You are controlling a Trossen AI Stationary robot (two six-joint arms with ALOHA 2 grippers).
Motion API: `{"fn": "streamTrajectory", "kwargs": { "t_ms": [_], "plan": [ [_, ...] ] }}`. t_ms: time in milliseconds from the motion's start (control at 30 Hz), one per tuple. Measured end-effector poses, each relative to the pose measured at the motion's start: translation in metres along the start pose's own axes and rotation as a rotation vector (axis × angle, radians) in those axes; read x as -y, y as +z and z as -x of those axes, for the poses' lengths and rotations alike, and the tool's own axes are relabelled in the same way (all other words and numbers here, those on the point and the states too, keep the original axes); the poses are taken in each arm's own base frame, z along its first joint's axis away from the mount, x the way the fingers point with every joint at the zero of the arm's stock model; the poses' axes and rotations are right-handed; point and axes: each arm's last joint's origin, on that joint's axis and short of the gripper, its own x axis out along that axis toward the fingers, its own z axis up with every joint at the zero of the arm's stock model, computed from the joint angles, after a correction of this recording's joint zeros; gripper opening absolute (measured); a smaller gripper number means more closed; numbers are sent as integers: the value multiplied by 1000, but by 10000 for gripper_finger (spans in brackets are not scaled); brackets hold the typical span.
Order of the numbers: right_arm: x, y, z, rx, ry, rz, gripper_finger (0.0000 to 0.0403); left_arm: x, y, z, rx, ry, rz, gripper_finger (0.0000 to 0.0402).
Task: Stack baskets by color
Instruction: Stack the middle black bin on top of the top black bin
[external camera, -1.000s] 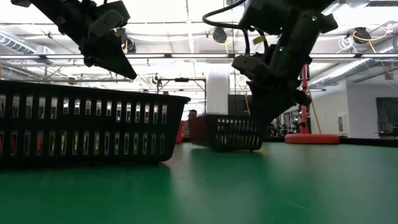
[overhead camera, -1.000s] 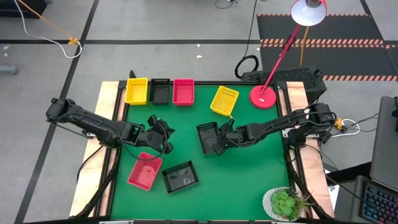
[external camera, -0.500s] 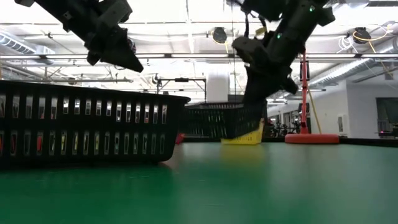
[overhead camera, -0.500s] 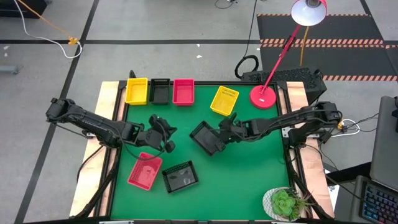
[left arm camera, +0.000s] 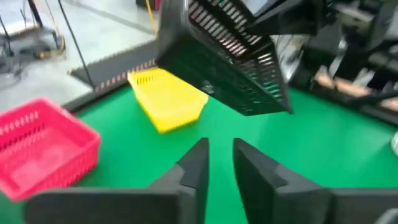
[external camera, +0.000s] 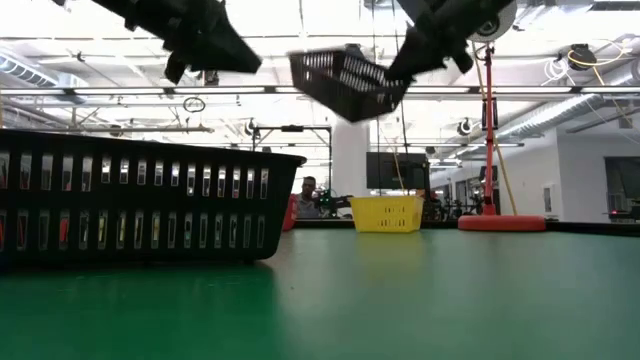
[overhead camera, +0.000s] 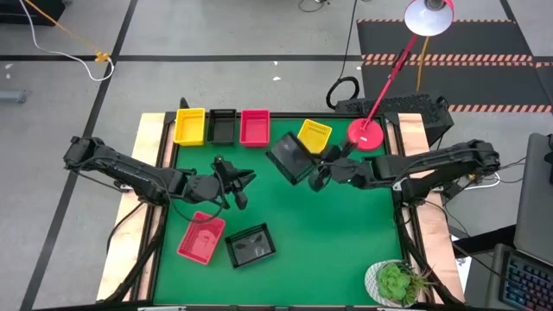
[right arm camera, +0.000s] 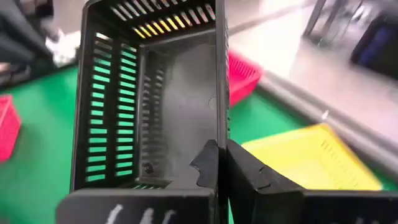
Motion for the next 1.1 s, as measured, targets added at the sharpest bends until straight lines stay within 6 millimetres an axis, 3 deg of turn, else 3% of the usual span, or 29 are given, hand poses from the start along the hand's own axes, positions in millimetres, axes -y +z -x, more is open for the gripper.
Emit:
{"fn": "streamTrajectory", "kwargs": {
  "t_ms": [233,433,633,867,1100],
  "plan": [
    [4,-4,5,210,0,23,5,18,2,-10,141,-12,-73,164],
    [6,-15,1,385,36,7,5,34,-6,-25,238,-6,-215,206],
    [12,-27,2,490,35,16,5,51,-15,-44,286,41,-286,211],
    [17,-35,0,518,20,17,6,71,-2,-67,303,130,-318,212],
    [18,-36,-1,509,-35,42,8,73,11,-79,328,180,-226,211]
  ]
}}
